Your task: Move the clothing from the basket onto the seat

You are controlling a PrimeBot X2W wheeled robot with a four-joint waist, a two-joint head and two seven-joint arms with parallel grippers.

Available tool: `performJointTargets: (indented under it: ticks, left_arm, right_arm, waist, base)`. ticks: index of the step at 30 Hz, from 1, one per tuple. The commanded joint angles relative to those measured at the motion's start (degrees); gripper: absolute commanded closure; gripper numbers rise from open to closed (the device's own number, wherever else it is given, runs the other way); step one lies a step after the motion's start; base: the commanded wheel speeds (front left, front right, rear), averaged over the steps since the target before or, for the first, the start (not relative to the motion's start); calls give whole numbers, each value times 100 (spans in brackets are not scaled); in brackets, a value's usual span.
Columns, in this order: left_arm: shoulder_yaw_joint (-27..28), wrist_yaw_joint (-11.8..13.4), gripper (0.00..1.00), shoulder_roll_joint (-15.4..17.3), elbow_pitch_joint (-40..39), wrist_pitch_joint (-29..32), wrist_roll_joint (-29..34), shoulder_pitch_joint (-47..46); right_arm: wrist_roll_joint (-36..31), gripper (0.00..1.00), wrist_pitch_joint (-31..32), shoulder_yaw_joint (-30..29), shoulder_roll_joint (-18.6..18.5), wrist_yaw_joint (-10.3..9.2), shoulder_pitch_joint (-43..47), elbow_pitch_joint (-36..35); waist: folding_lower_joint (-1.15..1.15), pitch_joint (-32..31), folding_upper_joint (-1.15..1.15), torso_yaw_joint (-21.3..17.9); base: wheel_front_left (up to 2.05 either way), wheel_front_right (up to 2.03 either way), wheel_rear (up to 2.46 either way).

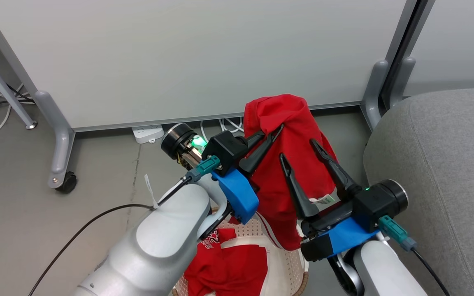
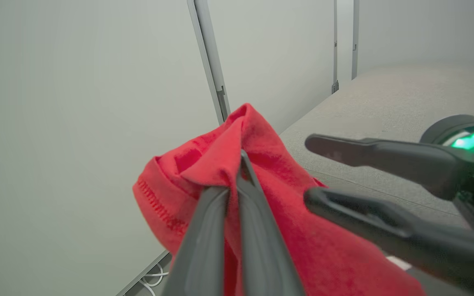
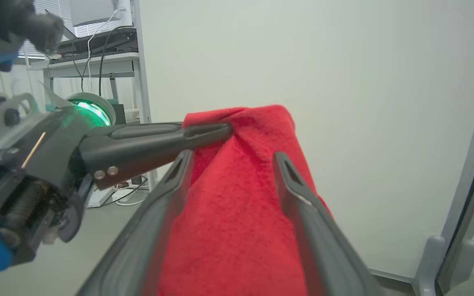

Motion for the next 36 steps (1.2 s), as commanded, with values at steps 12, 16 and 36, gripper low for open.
performJointTargets:
  ticks: [12,16,36]
  left_arm:
    - [-77,33,100,1,-118,-19,-63,-111]
    - [-128,61,100,0,-180,-19,-120,-141]
    - [-435,197,100,-1,-284,-19,-375,-352]
  right_arm:
    - [6,0,0,190,9,-2,-561,1152]
    - [105,0,-1,310,10,-2,-711,1414]
    - [563,100,0,504,8,-2,-1537,2295]
  waist:
    - [0,68,0,56]
    - [0,105,0,83]
    - [0,284,0,196]
  base:
    - [0,0,0]
    - [0,0,0]
    - [0,0,0]
